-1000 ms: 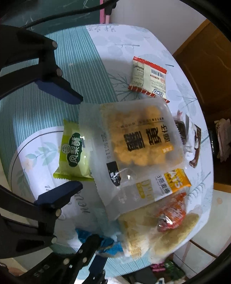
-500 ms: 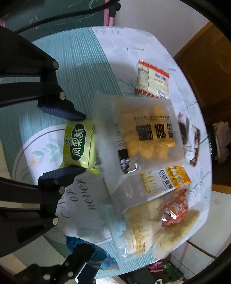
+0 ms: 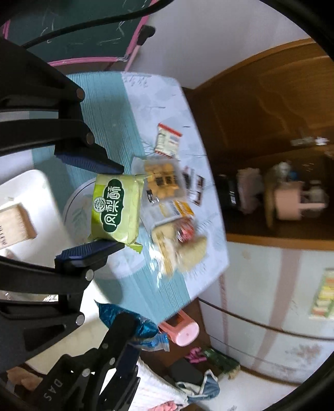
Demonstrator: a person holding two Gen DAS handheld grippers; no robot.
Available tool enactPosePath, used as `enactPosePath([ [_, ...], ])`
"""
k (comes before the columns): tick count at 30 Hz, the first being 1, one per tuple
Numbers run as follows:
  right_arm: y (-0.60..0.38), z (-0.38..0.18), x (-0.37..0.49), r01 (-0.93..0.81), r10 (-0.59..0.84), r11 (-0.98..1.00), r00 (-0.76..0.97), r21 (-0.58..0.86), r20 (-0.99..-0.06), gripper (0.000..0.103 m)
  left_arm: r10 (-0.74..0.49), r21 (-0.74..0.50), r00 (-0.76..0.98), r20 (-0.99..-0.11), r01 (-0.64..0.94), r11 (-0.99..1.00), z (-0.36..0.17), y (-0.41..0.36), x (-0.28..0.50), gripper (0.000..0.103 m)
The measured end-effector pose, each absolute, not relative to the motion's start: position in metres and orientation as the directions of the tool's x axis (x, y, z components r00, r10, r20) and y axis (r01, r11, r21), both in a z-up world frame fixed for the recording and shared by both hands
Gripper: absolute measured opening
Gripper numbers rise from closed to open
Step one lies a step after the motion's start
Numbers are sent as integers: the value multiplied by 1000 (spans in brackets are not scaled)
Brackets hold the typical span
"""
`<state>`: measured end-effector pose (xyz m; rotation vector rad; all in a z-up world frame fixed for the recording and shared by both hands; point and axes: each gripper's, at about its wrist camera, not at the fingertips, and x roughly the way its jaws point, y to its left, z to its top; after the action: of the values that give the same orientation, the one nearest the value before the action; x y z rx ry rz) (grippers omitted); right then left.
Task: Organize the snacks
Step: 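Carry both packs into the white tray and open both tools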
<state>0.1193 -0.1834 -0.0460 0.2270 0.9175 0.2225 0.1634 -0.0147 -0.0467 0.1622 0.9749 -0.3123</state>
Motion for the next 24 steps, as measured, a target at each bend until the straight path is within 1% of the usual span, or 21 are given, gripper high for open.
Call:
enactPosePath([
  [5, -188, -16, 65, -120, 290, 951, 664, 284, -689, 30, -252, -21, 598, -761, 366, 930, -4, -13, 101, 49],
  [10, -198, 5, 27, -127, 285, 951, 715, 282, -638, 30, -311, -67, 618, -722, 385, 921, 16, -12, 57, 49],
  [13, -206, 15, 6, -121, 270, 954, 742, 272, -614, 30, -309, -68, 635, -708, 375, 925, 20, -13, 35, 49],
  [15, -210, 17, -2, -115, 258, 957, 753, 265, -605, 30, -302, -63, 636, -710, 370, 927, 16, -15, 26, 49],
  [18, -214, 16, -10, -114, 256, 958, 756, 264, -603, 30, -276, -45, 612, -742, 364, 930, 0, -15, 16, 49],
  [24, -212, -6, -17, -122, 275, 955, 706, 270, -652, 30, -208, -14, 549, -809, 337, 942, -40, -15, 8, 49],
])
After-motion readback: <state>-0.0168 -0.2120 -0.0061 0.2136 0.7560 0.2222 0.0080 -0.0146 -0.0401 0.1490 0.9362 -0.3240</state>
